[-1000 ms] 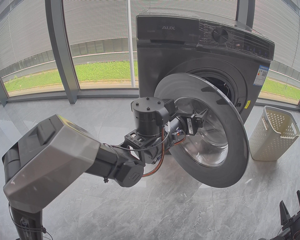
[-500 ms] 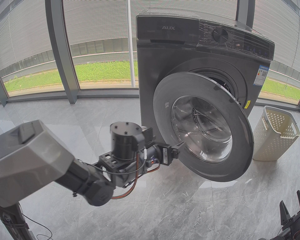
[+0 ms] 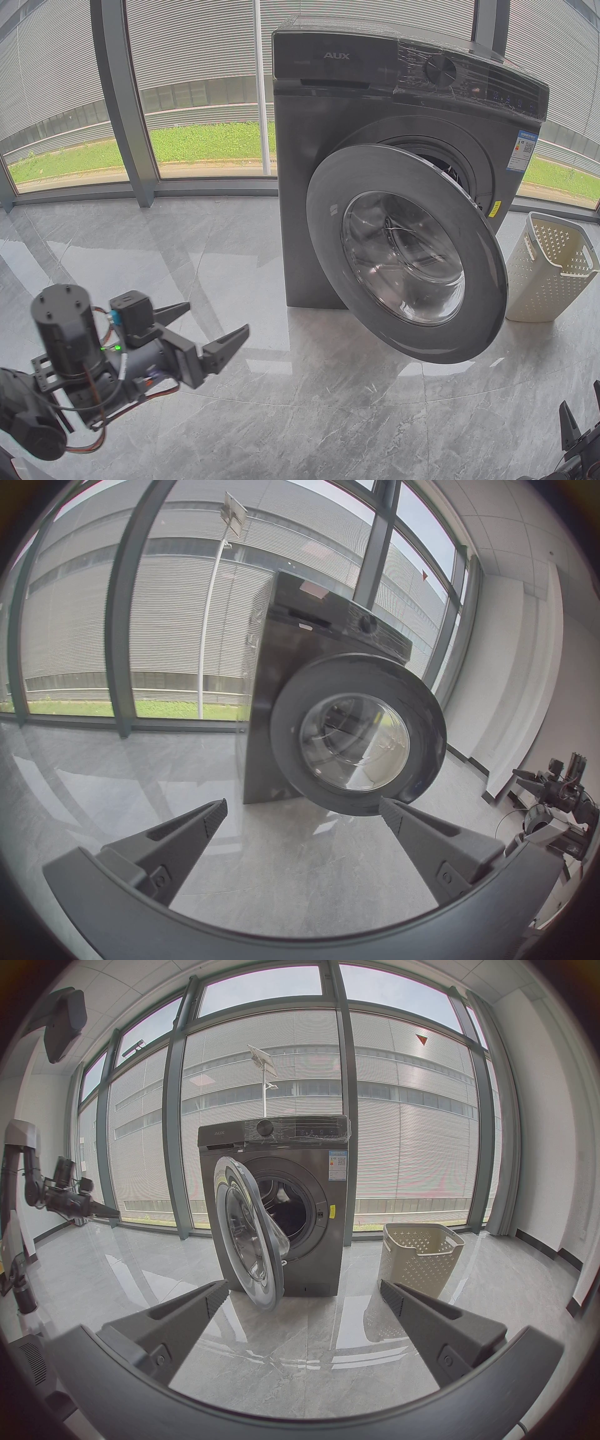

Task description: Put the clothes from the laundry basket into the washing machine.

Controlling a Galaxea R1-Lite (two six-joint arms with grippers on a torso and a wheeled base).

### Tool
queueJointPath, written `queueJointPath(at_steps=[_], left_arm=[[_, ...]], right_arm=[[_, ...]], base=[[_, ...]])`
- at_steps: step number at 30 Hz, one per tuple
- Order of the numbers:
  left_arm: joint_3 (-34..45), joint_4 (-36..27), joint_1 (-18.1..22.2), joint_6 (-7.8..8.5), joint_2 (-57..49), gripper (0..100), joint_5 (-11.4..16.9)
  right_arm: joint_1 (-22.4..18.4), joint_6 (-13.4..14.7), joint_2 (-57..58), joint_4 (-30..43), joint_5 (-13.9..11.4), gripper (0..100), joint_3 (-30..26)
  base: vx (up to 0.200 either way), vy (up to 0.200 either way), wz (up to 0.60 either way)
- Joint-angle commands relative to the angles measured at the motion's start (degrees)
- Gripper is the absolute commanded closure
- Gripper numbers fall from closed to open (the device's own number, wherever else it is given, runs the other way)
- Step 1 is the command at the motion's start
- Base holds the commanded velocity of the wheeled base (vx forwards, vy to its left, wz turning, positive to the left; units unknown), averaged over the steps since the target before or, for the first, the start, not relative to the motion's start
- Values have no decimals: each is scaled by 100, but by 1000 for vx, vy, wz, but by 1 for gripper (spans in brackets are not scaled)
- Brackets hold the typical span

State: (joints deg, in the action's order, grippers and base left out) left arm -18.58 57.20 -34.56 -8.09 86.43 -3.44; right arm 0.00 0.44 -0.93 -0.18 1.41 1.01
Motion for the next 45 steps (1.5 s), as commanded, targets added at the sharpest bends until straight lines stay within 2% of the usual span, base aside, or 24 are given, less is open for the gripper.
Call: queueJointPath(at_steps=[1, 4, 8, 11, 14, 16, 17, 23, 24, 32, 33, 35, 38, 43, 45], left_arm=[[1005, -25, 617, 141, -1761, 0, 168], [1172, -60, 617, 177, -2069, 0, 159], [1858, -209, 626, 528, -2869, 0, 115], [1858, -640, 635, 581, -3387, 0, 80], [1849, -1554, 705, 599, -4293, 0, 89], [1858, -1870, 767, 599, -4583, 0, 89], [1858, -2398, 916, 607, -5084, 0, 98], [1858, -4243, 1180, 616, -6815, 0, 142], [1858, -4401, 1224, 607, -6964, 0, 142], [1858, -4639, 1742, 590, -7509, 0, 150], [1858, -4692, 2006, 590, -7659, 0, 159], [1858, -4727, 2094, 599, -7711, 0, 159], [1858, -5034, 2524, 669, -8098, 0, 203], [1858, -5175, 2560, 634, -8142, 0, 177], [1858, -5280, 2656, 686, -8133, 0, 177]], right_arm=[[0, -9, 93, -8, -1, 0, -92], [0, -9, 93, -8, -10, 0, -92], [0, -9, 93, -8, -10, 0, -92], [0, -9, 93, -8, -10, 0, -92], [0, -9, 93, -8, -10, 0, -92], [0, -9, 93, -8, -10, 0, -92], [0, -9, 93, -8, -10, 0, -92], [0, -9, 93, -8, -10, 0, -92], [0, -9, 93, -8, -10, 0, -92], [9, -9, 93, -8, -1, 0, -92], [9, -9, 93, -8, -1, 0, -92], [9, -9, 93, -8, -10, 0, -92], [0, -9, 93, -8, -10, 0, -92], [0, -18, 93, -8, -10, 0, -92], [0, -18, 93, 1, -10, 0, -92]], base=[[0, 0, 0], [0, 0, 0], [0, 0, 0], [0, 0, 0], [0, 0, 0], [0, 0, 0], [0, 0, 0], [0, 0, 0], [0, 0, 0], [0, 0, 0], [0, 0, 0], [0, 0, 0], [0, 0, 0], [0, 0, 0], [0, 0, 0]])
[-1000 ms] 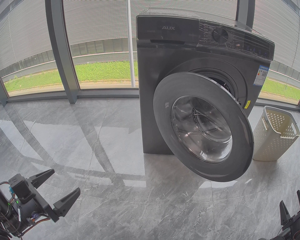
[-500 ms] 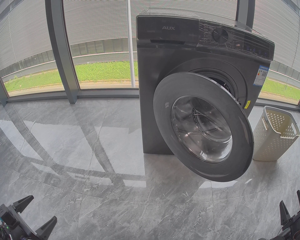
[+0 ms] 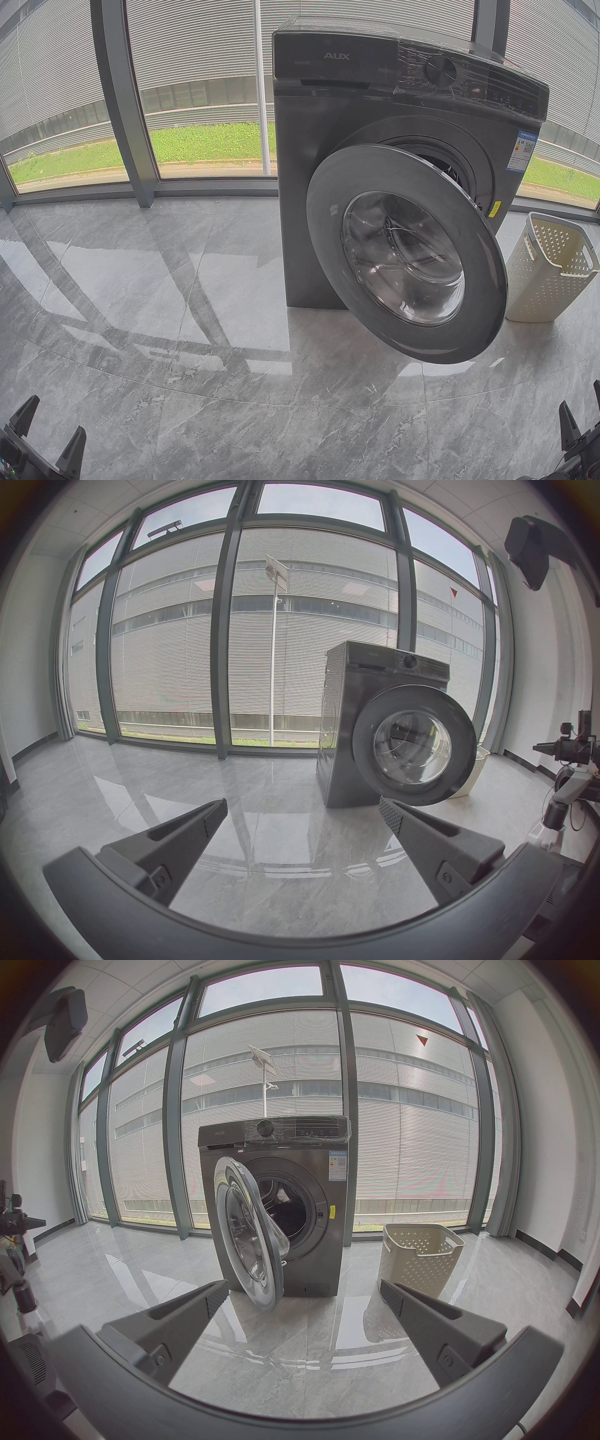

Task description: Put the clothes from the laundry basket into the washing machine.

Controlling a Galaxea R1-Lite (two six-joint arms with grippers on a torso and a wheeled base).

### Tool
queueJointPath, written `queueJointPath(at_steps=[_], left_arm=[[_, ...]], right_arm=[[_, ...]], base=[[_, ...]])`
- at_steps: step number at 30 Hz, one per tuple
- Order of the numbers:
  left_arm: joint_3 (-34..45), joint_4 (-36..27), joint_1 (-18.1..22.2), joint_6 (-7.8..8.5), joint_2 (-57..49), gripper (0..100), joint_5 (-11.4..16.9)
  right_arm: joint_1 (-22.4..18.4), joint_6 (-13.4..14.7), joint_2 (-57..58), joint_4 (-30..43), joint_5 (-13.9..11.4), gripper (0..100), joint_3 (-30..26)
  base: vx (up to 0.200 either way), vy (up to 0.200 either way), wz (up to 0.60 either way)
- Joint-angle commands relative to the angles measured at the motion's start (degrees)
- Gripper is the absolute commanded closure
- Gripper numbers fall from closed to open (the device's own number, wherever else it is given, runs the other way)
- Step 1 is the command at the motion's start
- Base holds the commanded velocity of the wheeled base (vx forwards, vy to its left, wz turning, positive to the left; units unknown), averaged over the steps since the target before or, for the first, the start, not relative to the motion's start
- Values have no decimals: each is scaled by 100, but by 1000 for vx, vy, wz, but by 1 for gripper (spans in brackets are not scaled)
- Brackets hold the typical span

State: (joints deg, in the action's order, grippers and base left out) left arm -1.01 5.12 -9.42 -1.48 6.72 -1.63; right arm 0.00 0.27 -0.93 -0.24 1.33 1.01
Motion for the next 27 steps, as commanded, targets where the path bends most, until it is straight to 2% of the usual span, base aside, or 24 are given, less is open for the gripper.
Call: queueJointPath(at_steps=[1, 6, 7, 8, 10, 11, 13, 16, 17, 18, 20, 21, 24, 25, 27], left_arm=[[101, -160, 230, 42, -171, 0, -4], [101, -310, 564, -19, -188, 0, -21], [101, -345, 828, 16, -347, 0, 49], [101, -363, 1004, 68, -619, 0, 234], [101, -363, 969, 156, -672, 0, 585], [101, -354, 960, 148, -672, 0, 647], [101, -354, 969, 112, -672, 0, 471], [101, -407, 960, 121, -672, 0, 137], [92, -433, 960, 121, -672, 0, 40], [101, -459, 969, 209, -672, 0, 32], [101, -468, 969, 174, -672, 0, 23], [101, -468, 969, 174, -672, 0, 75], [101, -741, 960, 385, -672, 0, 453], [84, -864, 951, 464, -672, 0, 603], [84, -820, 925, 429, -672, 0, 647]], right_arm=[[0, -9, 93, 16, -1, 0, -92], [-9, -9, 93, 16, -19, 0, -92], [-9, 26, 93, 7, -27, 0, -92], [-9, 26, 93, 7, -36, 0, -92], [0, 8, 93, -2, -63, 0, -92], [0, 8, 93, -37, -98, 0, -92], [0, 43, 93, -345, -133, 0, 127], [18, 202, 93, -591, -212, 0, 857], [18, 202, 84, -494, -291, 0, 1033], [18, 202, 49, -354, -370, 0, 1129], [26, 210, -30, 33, -564, 0, 1208], [26, 210, -74, 227, -704, 0, 1182], [18, 210, -312, 561, -1249, 0, 1094], [9, 210, -531, 534, -1513, 0, 1050], [-18, 210, -1006, 455, -1829, 0, 1068]], base=[[0, 0, 0], [0, 0, 0], [0, 0, 0], [0, 0, 0], [0, 0, 0], [0, 0, 0], [0, 0, 0], [0, 0, 0], [0, 0, 0], [0, 0, 0], [0, 0, 0], [0, 0, 0], [0, 0, 0], [0, 0, 0], [0, 0, 0]])
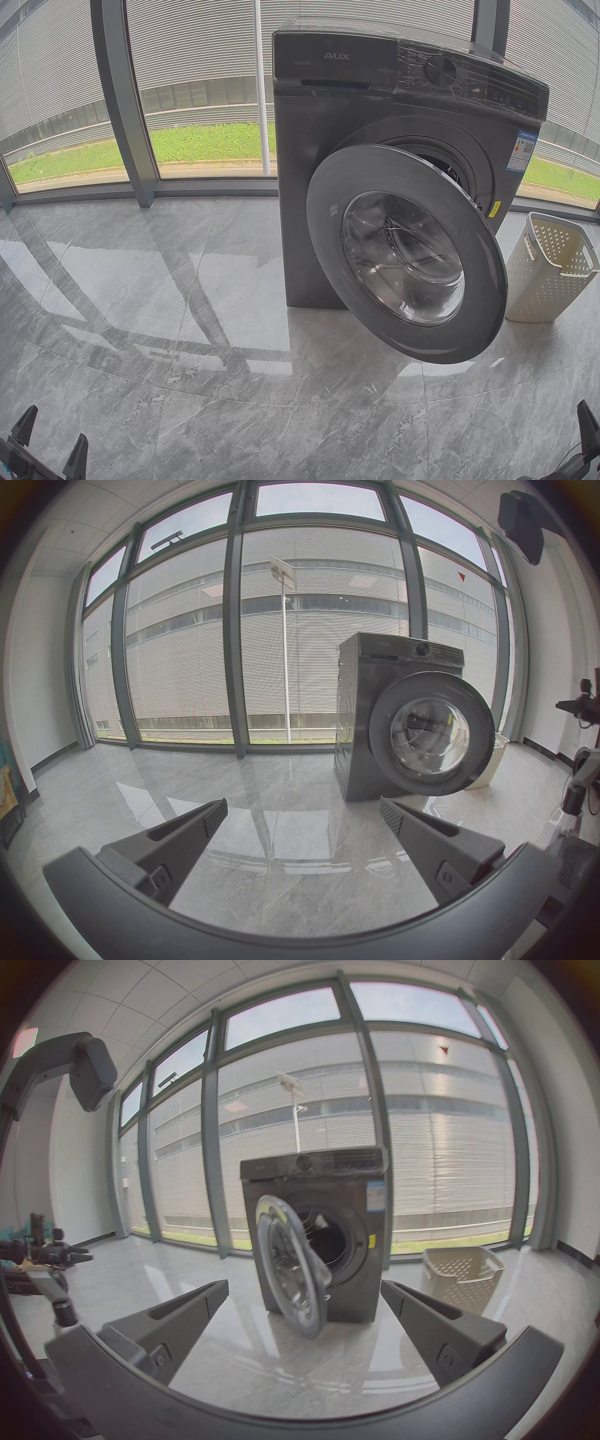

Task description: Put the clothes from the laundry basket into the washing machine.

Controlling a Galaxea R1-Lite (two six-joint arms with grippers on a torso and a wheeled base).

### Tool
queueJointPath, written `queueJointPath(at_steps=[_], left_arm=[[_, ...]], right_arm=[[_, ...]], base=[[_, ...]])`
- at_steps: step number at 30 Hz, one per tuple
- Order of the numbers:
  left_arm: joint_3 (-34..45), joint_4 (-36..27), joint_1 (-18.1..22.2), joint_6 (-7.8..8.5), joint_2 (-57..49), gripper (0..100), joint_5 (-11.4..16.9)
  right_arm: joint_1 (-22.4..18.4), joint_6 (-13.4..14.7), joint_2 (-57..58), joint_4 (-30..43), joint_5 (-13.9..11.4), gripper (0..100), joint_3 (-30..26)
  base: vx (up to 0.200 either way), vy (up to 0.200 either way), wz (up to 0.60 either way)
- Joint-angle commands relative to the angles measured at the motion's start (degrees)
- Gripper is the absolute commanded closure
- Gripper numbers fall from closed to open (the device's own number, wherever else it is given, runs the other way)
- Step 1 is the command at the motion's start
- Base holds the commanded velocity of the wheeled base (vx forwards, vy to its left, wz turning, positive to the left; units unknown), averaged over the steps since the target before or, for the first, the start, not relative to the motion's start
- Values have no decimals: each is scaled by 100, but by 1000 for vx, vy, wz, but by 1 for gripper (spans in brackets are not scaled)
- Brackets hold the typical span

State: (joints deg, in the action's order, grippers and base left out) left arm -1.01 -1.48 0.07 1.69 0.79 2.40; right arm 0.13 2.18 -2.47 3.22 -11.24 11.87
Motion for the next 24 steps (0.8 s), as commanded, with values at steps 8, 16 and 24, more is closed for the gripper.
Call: queueJointPath(at_steps=[8, 16, 24], left_arm=[[101, -90, -16, 156, -79, 0, 252], [101, -90, -16, 147, -79, 0, 252], [101, -90, -16, 121, -79, 0, 243]], right_arm=[[4, -183, -3382, -1350, -818, 0, 166], [365, -341, -4885, -1895, -880, 0, 544], [742, -183, -5922, -2062, -845, 0, 904]], base=[[0, 0, 0], [0, 0, 0], [0, 0, 0]])
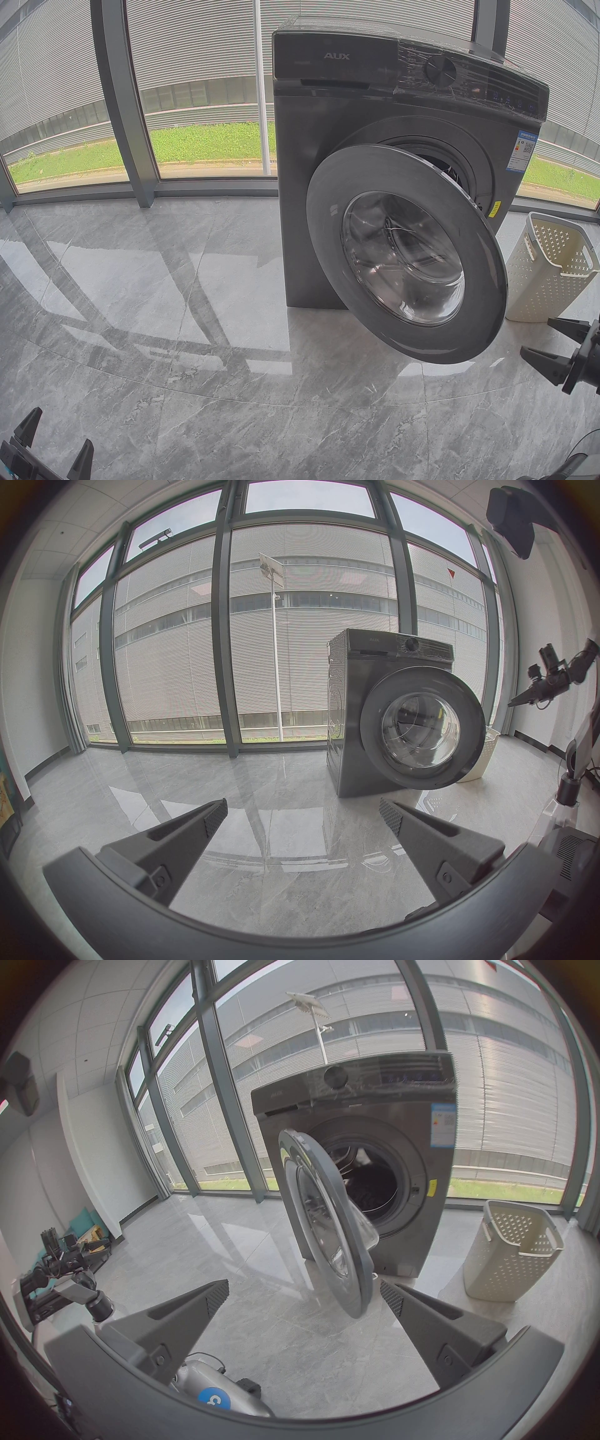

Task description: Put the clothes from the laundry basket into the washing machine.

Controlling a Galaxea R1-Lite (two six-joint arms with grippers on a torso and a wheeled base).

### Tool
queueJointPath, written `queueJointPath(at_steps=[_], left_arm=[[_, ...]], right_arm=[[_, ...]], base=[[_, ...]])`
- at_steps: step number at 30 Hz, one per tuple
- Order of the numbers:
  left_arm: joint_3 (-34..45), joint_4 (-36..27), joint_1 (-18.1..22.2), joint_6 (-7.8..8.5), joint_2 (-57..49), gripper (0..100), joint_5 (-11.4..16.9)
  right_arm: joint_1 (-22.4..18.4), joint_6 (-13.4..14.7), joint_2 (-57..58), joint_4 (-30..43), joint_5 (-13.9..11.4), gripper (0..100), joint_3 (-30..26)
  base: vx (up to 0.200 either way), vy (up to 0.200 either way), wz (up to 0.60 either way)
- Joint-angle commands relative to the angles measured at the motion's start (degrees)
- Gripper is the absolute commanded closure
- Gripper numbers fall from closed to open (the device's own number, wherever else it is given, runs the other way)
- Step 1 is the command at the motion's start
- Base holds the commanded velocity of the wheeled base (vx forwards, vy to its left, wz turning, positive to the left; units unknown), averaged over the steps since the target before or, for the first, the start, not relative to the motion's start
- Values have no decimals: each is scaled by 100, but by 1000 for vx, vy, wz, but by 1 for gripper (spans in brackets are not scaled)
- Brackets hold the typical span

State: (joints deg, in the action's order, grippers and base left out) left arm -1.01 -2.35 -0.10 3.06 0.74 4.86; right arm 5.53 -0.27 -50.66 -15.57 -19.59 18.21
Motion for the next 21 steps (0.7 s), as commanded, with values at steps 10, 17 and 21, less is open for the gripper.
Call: queueJointPath(at_steps=[10, 17, 21], left_arm=[[101, -2, 1, -25, -74, 0, -3], [101, -2, 1, -42, -74, 0, -3], [101, -2, 1, -34, -74, 0, -3]], right_arm=[[150, 686, -2422, -1739, 395, 0, 174], [141, 704, -3090, -2504, 729, 0, 183], [18, 712, -3450, -2996, 931, 0, 183]], base=[[0, 0, 0], [0, 0, 0], [0, 0, 0]])
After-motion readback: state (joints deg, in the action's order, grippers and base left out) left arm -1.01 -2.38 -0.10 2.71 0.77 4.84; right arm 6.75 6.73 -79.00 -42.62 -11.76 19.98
